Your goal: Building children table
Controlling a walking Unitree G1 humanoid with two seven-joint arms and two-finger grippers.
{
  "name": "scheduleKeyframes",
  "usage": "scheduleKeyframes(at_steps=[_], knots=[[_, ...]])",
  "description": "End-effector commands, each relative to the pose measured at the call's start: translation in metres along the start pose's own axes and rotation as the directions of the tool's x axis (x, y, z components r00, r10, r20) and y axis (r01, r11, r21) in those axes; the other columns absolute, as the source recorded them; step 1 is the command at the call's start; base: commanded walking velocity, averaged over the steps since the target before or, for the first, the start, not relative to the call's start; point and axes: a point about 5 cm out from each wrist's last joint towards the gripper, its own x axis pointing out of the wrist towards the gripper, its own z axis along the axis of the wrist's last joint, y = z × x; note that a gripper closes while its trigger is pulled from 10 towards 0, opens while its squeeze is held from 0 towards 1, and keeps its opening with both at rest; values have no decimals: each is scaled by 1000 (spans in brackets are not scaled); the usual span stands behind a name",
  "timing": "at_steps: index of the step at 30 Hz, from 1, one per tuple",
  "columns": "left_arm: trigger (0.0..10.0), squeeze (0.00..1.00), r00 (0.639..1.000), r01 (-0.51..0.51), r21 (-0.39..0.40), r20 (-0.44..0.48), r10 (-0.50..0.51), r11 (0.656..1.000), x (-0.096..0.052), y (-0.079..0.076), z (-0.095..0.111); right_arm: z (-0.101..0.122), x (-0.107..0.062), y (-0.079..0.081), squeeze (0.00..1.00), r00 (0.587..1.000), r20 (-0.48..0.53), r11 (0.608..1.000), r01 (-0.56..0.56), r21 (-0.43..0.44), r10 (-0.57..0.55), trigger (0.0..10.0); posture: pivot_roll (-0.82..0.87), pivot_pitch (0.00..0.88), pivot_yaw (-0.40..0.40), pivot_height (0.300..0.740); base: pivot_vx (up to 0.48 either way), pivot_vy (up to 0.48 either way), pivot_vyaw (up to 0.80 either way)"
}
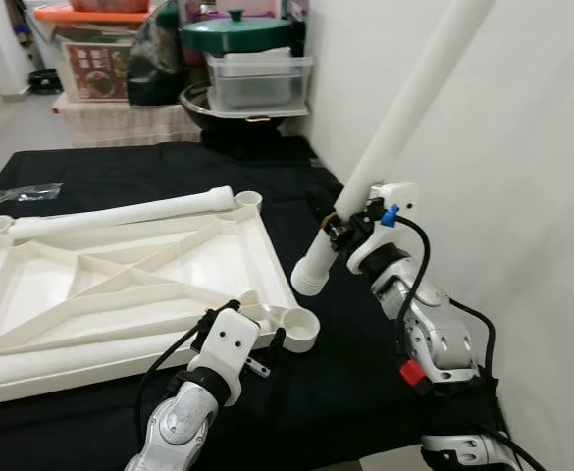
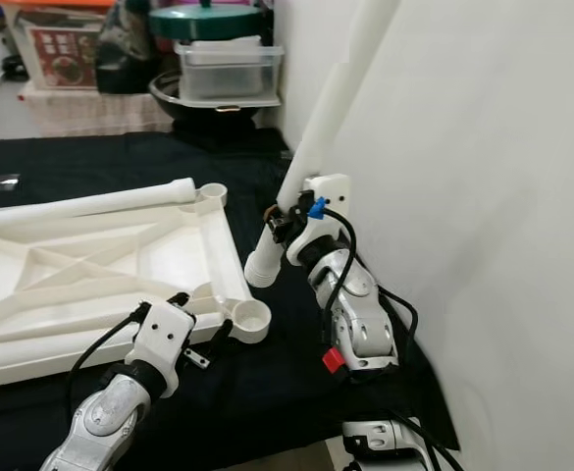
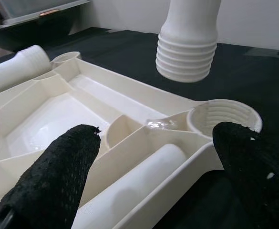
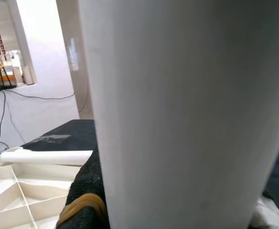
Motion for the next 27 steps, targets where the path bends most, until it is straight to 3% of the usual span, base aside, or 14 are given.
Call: scheduleKeyframes(at_steps=[1, 27], knots=[[10000, 0, 1000, -1, 10, -8, 1, 1000, 0, 0, -1, 0, -1, 0, 0, 1000, 12, 1000, -1, 5, 0, 10000, 58, 0, -66, 740, 0, 0, 0], [10000, 0, 999, -40, -2, 7, 40, 999, 0, 5, 6, -5, -3, 5, 0, 1000, -6, 1000, -5, 16, 6, 10000, 62, 0, -69, 740, -120, 0, 0]])
